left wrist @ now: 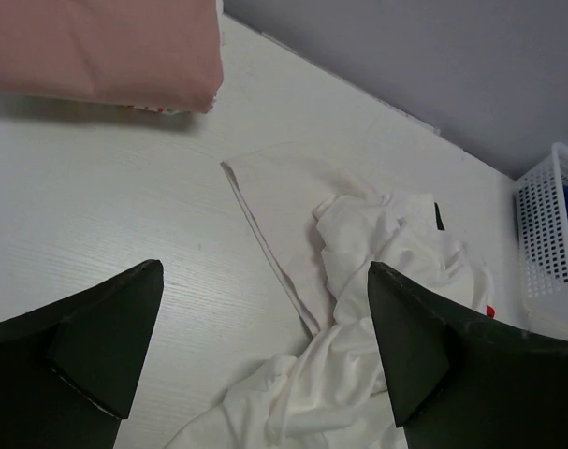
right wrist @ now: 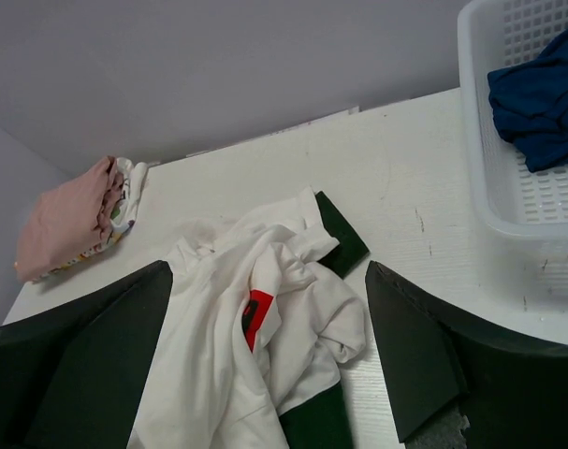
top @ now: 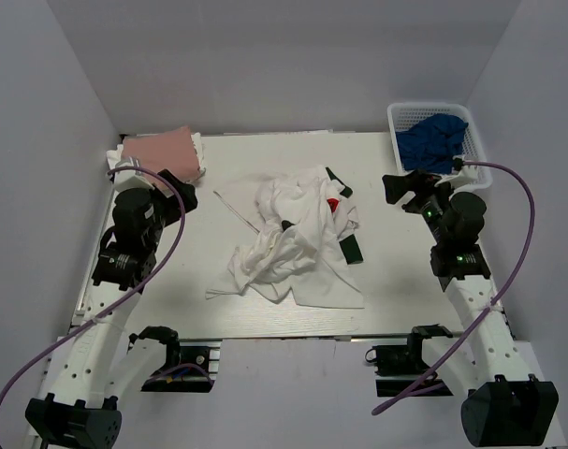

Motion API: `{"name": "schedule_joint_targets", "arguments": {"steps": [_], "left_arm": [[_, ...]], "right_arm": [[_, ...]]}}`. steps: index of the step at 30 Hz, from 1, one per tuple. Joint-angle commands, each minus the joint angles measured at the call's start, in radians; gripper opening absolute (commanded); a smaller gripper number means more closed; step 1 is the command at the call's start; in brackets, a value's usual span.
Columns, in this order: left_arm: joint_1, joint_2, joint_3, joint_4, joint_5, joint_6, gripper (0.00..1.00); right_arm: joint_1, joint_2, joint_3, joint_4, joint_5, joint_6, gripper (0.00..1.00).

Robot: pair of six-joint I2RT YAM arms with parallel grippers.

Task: Fold and stack the t-shirts

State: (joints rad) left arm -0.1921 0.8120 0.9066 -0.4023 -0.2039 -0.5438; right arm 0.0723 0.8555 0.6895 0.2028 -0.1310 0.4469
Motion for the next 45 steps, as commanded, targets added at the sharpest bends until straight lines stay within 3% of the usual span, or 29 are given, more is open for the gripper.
{"name": "schedule_joint_targets", "arguments": {"steps": [1,6,13,16,22,24,27,31,32,33,34,36,40,45], "left_arm": [[-0.003,0.01,0.023,-0.066,-0.058,-0.044,1.0],[0.006,0.001,-0.006,-0.035,-0.014,-0.044,1.0],[0.006,0.001,-0.075,-0.04,0.026,-0.045,1.0],[0.006,0.001,-0.124,-0.023,0.026,-0.054,1.0],[0.006,0.01,-0.147,0.0,0.055,-0.054,1.0],[0.006,0.03,-0.147,0.0,0.055,-0.054,1.0],[-0.003,0.03,-0.147,-0.01,0.055,-0.064,1.0],[-0.003,0.03,-0.156,-0.001,0.064,-0.064,1.0],[-0.003,0.03,-0.156,-0.001,0.054,-0.064,1.0],[-0.003,0.03,-0.156,-0.012,0.044,-0.073,1.0],[-0.003,0.03,-0.156,-0.012,0.035,-0.073,1.0],[-0.003,0.03,-0.156,-0.023,0.021,-0.082,1.0],[-0.003,0.021,-0.147,-0.023,0.021,-0.082,1.0],[-0.003,0.003,-0.147,-0.023,0.021,-0.082,1.0]], "right_arm": [[-0.002,-0.026,-0.004,-0.038,0.011,0.029,0.9],[0.0,0.0,-0.004,-0.116,0.047,0.02,0.9],[0.046,0.175,0.067,-0.12,-0.307,-0.108,0.9],[0.211,0.281,0.16,-0.161,-0.358,-0.151,0.9],[0.592,0.463,0.283,-0.284,-0.04,-0.249,0.9],[0.696,0.545,0.323,-0.307,0.176,-0.257,0.9],[0.768,0.686,0.39,-0.403,0.405,-0.244,0.9],[0.811,0.841,0.458,-0.453,0.562,-0.225,0.9],[0.822,0.916,0.493,-0.463,0.582,-0.22,0.87],[0.834,0.936,0.531,-0.501,0.649,-0.214,0.7],[0.839,0.953,0.566,-0.514,0.674,-0.2,0.51],[0.844,0.978,0.622,-0.546,0.718,-0.18,0.0],[0.837,0.852,0.627,-0.43,0.691,-0.16,0.0],[0.81,0.63,0.624,-0.242,0.636,-0.29,0.0]]}}
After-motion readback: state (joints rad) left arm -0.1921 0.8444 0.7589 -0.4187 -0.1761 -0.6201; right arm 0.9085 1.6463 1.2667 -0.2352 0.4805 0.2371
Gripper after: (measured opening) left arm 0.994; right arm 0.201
